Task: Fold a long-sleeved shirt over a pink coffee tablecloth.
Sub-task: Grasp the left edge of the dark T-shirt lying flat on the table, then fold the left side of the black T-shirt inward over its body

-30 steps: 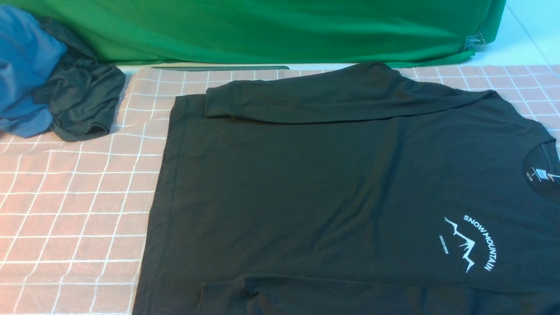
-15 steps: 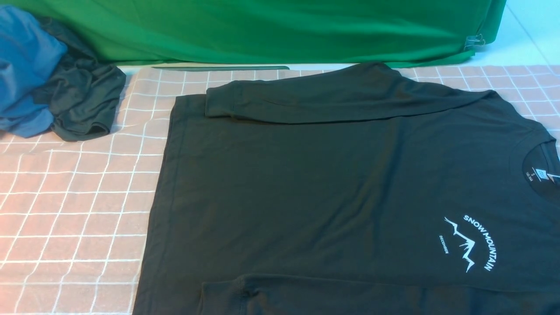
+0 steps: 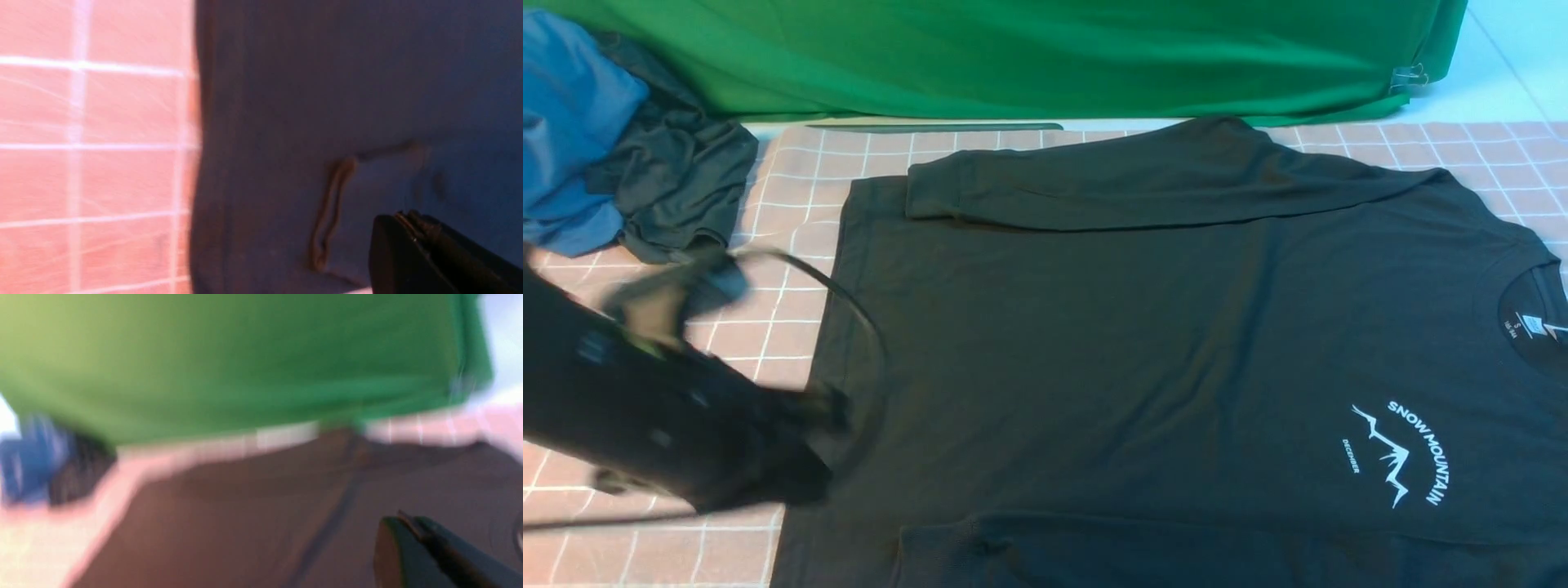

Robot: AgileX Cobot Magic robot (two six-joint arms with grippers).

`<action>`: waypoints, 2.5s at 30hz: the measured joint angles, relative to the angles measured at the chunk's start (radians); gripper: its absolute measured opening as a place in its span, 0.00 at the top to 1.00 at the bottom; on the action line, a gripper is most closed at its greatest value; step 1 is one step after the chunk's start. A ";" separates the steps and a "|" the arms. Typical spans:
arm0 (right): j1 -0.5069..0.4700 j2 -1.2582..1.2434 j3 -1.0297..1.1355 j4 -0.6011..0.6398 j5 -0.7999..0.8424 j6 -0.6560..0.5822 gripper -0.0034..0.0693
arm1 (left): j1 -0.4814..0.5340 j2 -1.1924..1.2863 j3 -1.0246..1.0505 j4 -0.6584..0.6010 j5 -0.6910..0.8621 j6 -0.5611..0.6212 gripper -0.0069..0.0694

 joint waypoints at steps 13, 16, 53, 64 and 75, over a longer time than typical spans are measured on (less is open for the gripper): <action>0.187 0.371 -0.141 0.011 0.205 -0.155 0.90 | -0.301 0.116 0.018 0.226 -0.112 -0.171 0.77; 0.196 0.373 -0.142 0.016 0.173 -0.155 0.90 | -0.302 0.158 0.018 0.239 -0.198 -0.168 0.64; 0.199 0.373 -0.145 0.019 0.150 -0.153 0.90 | -0.287 0.163 -0.284 0.303 0.016 -0.075 0.85; 0.199 0.373 -0.146 0.019 0.135 -0.153 0.90 | -0.140 0.221 -0.364 0.337 -0.060 -0.094 0.85; 0.199 0.373 -0.146 0.019 0.133 -0.153 0.90 | -0.079 0.307 -0.364 0.364 -0.234 -0.095 0.85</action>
